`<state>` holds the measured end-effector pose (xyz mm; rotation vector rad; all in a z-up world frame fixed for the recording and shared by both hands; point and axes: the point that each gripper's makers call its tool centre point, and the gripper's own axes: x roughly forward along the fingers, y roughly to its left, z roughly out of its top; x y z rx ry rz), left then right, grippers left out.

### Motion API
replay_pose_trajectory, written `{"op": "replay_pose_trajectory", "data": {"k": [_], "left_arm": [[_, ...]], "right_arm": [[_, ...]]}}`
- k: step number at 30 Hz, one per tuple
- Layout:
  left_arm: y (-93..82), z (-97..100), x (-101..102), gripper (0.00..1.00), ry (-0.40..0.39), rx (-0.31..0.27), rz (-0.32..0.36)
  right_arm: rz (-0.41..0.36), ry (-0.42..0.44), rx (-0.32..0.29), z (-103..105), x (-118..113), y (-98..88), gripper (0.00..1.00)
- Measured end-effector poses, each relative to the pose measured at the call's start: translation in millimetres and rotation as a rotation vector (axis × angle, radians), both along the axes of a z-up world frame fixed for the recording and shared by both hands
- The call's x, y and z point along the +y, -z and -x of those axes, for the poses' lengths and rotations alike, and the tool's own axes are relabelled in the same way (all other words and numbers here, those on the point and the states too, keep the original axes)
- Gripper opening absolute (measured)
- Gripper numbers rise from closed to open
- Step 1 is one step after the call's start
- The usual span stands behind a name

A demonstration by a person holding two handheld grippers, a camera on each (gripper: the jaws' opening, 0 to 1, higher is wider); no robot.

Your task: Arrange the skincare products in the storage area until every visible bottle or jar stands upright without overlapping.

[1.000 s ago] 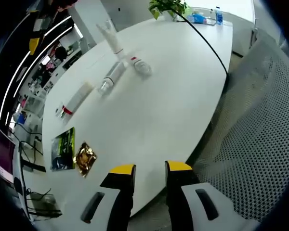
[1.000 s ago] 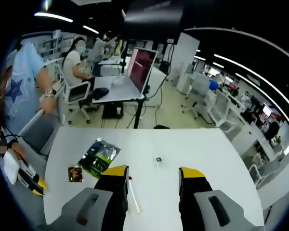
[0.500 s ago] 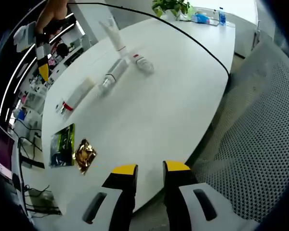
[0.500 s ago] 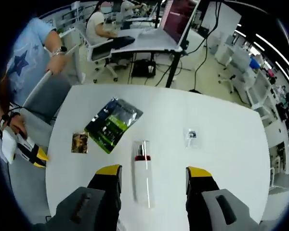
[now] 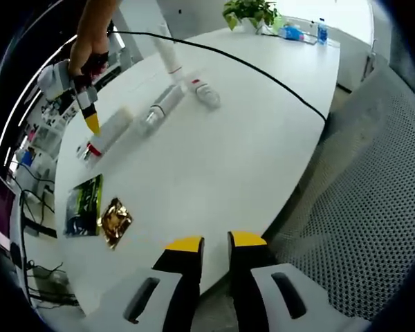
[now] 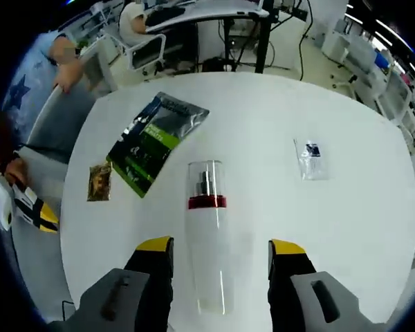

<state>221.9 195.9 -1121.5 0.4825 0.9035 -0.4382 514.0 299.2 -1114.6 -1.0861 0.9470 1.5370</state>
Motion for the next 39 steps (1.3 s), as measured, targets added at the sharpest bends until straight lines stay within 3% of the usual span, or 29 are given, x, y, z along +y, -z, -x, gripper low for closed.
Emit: {"op": "replay_pose_trajectory", "data": {"k": [14,16,17,21,28,37,39], "left_arm": [[1.8,1.2,3.7,0.11,-0.016,0.004,0.013],[2.0,1.4,3.4,0.1,-0.017,0.005,0.013],[2.3,1.5,3.6,0.1,-0.017,0.005,0.013],[2.5,1.7,3.8,0.1,-0.017,0.006,0.015],[3.4,2.2,5.0,0.09,-0.016,0.008,0.013],[4.5,2.9,4.9,0.08,-0.013,0.015,0.013],[4.8,3.2,4.7,0.08,-0.012,0.016,0.012]], "right_arm": [[0.071,-0.089,-0.001,9.5,6.3,27.7,0.49],[0.083,-0.101,-0.008,10.1,5.5,31.7,0.47],[0.086,-0.129,-0.049,3.7,6.7,29.9,0.44],[0.085,-0.096,-0.031,3.7,8.1,28.8,0.41],[0.063,-0.078,-0.062,2.0,9.4,29.4,0.38],[-0.01,-0.008,-0.045,2.6,10.3,29.9,0.38],[-0.021,-0.012,-0.045,2.7,10.4,29.9,0.34]]}}
